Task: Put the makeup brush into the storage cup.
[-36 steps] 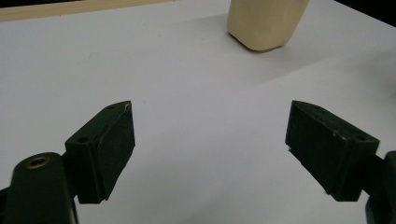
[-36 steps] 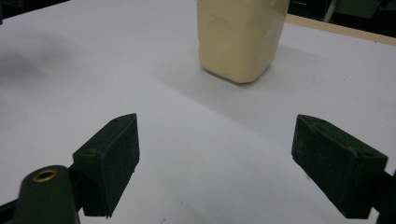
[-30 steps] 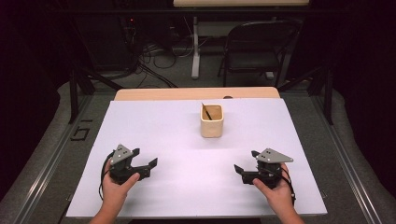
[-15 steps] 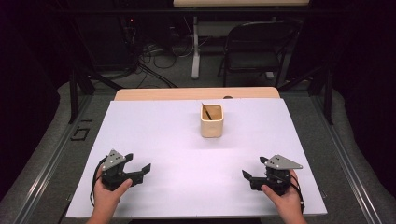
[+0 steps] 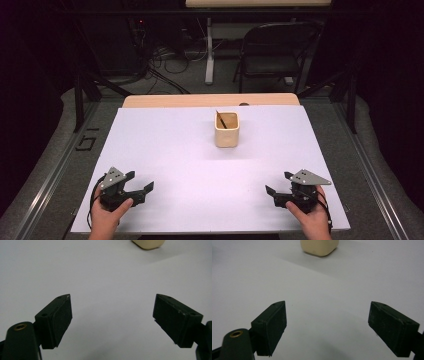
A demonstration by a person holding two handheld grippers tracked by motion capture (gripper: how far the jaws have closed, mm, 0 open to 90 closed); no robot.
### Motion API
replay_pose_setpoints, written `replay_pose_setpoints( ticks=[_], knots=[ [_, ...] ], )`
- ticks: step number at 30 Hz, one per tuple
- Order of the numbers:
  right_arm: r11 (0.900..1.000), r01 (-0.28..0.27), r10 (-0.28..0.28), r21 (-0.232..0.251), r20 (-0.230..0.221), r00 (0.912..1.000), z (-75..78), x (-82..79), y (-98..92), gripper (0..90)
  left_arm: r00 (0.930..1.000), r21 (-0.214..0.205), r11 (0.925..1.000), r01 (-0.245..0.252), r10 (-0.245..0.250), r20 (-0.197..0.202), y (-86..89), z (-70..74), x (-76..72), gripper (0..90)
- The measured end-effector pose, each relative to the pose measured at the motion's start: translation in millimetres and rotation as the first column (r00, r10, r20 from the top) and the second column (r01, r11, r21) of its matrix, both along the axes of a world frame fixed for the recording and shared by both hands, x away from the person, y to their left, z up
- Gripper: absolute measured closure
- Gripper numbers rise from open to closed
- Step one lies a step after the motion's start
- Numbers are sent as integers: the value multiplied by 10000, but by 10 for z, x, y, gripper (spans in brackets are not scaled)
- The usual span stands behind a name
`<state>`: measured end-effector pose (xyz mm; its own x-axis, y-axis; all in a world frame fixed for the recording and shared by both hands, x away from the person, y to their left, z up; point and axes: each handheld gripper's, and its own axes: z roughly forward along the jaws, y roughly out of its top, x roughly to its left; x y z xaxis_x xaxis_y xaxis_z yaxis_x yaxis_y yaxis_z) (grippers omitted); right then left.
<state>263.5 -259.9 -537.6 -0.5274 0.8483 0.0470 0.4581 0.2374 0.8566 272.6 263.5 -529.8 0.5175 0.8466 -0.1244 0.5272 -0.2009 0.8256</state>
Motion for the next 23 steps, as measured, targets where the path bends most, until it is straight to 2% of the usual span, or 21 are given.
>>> replay_pose_setpoints(
  ticks=[9, 23],
  knots=[
    [9995, -173, 169, -247, -127, 9998, -23, -8, 12, 149, 10000, -94, 9999, -64, 64, -6, 3, -9, -1, 161],
    [9999, -64, 59, -153, -328, 9994, -59, 4, -8, 149, 9999, 7, 10000, -53, 53, -115, -13, -32, 11, 161]
  ],
)
